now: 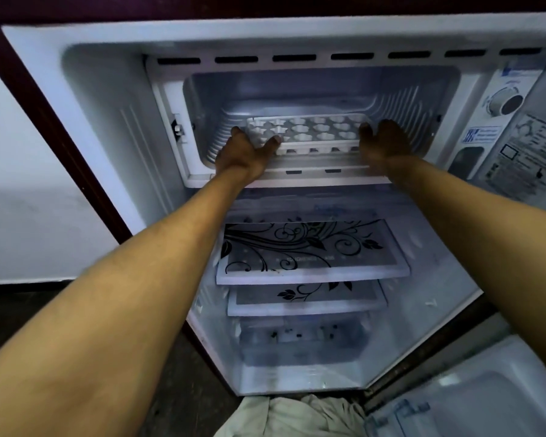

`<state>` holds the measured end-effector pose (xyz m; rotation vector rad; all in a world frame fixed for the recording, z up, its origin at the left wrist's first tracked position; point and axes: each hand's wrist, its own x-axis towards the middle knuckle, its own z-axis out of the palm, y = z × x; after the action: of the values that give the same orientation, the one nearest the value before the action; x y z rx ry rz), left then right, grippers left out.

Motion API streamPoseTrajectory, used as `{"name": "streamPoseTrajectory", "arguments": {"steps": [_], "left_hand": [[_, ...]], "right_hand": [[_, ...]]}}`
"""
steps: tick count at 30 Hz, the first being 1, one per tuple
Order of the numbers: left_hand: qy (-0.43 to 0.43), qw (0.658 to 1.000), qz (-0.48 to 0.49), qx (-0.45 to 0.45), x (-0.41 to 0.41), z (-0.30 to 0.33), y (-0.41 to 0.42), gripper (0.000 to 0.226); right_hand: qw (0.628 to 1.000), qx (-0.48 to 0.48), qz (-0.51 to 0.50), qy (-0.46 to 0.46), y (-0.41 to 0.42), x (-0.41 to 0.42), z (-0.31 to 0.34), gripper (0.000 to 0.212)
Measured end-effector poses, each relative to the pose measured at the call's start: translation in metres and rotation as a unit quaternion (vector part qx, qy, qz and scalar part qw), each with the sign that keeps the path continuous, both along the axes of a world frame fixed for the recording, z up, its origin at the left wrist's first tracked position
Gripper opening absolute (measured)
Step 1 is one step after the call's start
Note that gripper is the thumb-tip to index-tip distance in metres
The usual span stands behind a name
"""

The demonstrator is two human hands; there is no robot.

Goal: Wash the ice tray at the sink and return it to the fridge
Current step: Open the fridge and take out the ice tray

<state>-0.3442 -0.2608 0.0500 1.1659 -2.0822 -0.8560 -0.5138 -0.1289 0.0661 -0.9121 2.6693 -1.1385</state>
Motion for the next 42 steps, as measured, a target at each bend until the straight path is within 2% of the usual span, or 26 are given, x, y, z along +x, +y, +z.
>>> {"name": "streamPoseTrajectory", "arguments": {"steps": [5,9,12,15,17,18,21,24,28,31,36,42], "left_hand": [[0.021,0.999,-0.001,0.024,0.004,0.007,0.006,0.073],[0.070,0.997,0.006,0.030,0.012,0.015,0.022,0.057],[0.105,0.994,0.009,0.043,0.025,0.023,0.043,0.058],[0.146,0.987,0.015,0.063,0.042,0.026,0.071,0.079],[0.161,0.984,0.017,0.074,0.059,0.024,0.094,0.083],[0.169,0.982,0.015,0.081,0.068,0.021,0.105,0.082],[0.195,0.975,0.008,0.103,0.098,0.016,0.136,0.077],[0.216,0.968,-0.007,0.125,0.128,0.018,0.170,0.060],[0.225,0.964,-0.028,0.136,0.163,0.022,0.211,0.055],[0.227,0.960,-0.018,0.161,0.188,0.023,0.238,0.073],[0.225,0.961,-0.018,0.159,0.230,0.014,0.275,0.061],[0.224,0.955,-0.028,0.190,0.263,-0.005,0.314,0.064]], "right_hand": [[0.997,-0.043,-0.022,-0.061,0.003,-0.006,0.013,0.049],[0.991,-0.073,-0.026,-0.113,0.015,-0.004,0.016,0.051],[0.979,-0.134,-0.023,-0.155,0.037,0.003,0.022,0.044],[0.928,-0.262,-0.043,-0.262,0.071,0.019,0.033,0.038],[0.885,-0.329,-0.043,-0.325,0.095,0.034,0.038,0.035],[0.876,-0.339,-0.041,-0.339,0.108,0.043,0.040,0.034],[0.858,-0.351,-0.045,-0.373,0.145,0.071,0.040,0.030],[0.845,-0.347,-0.048,-0.404,0.183,0.102,0.037,0.030],[0.822,-0.349,-0.060,-0.446,0.229,0.139,0.029,0.029],[0.804,-0.354,-0.086,-0.469,0.259,0.169,0.022,0.031],[0.800,-0.338,-0.108,-0.484,0.298,0.216,0.011,0.034],[0.807,-0.329,-0.119,-0.476,0.344,0.252,-0.005,0.029]]}}
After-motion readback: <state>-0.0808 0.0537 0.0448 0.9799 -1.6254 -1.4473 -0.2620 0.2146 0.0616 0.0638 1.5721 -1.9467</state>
